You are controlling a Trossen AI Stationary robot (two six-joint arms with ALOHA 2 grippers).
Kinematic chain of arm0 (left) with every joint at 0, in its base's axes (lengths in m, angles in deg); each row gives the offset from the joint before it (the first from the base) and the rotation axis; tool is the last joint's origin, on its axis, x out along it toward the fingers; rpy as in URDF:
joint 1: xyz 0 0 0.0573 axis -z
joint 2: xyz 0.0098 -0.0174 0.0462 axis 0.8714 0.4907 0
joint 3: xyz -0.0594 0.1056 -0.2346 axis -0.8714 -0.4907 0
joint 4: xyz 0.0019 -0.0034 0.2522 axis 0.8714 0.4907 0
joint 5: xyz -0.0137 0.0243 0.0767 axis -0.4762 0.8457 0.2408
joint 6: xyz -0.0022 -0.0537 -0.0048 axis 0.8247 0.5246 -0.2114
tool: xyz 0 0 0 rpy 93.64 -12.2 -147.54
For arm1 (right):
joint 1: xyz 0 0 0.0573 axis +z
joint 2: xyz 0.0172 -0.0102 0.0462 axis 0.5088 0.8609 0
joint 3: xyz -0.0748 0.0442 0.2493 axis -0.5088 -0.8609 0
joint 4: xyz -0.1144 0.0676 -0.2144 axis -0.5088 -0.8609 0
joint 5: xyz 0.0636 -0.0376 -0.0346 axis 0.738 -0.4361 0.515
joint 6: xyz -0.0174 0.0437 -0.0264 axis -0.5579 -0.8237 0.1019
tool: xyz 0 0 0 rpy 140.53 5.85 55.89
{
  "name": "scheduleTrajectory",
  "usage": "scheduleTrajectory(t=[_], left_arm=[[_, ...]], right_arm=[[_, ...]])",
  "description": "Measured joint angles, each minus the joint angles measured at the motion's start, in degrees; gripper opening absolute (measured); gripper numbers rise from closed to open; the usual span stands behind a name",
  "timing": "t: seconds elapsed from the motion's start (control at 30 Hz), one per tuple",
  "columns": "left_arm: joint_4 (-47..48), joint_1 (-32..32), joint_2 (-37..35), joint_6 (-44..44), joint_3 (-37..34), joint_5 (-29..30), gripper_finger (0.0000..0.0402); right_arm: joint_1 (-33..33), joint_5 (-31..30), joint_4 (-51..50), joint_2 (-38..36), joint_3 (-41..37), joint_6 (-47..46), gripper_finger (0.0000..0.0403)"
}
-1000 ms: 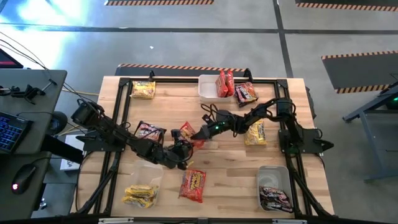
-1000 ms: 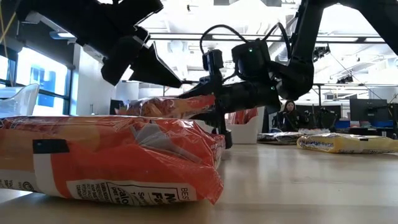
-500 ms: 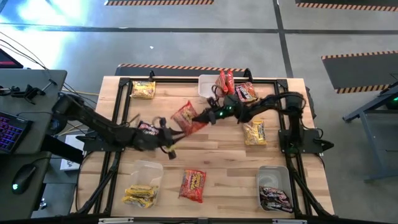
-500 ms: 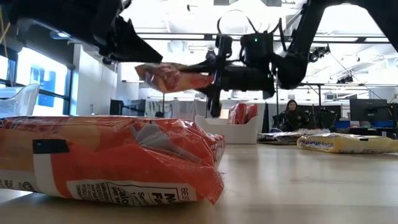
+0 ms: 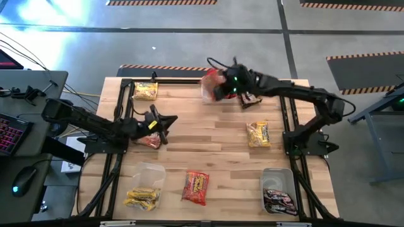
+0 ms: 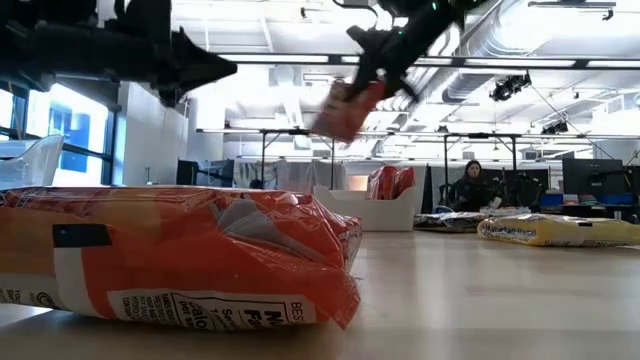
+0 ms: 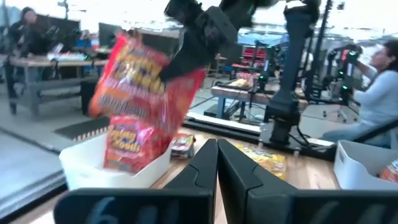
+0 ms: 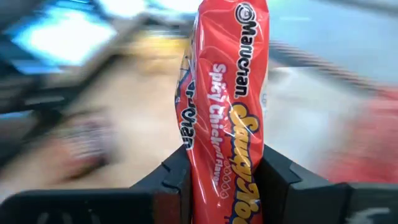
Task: Sort Maruchan noodles
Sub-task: Put the orange noodle pack into the white bin
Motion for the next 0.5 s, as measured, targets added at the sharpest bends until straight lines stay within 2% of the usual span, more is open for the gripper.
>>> scheduleTrajectory(t=[0.07,0.13,0.5], left_arm=[[0.49,-0.93,0.09,1.62,-0.19,0.04,0.0002],[0.70,-1.32,0.06,2.28,-0.17,-0.43,0.0002],[2.43,-1.28,0.39,2.41,-0.14,-0.83,0.0003]], right_arm=[[-0.22,-9.20,-9.61,1.38,6.49,-1.52,0.0102],[-0.75,-13.90,-16.20,3.38,11.33,-3.57,0.0101],[-6.47,-12.19,-24.09,20.22,21.75,-10.96,0.0091]])
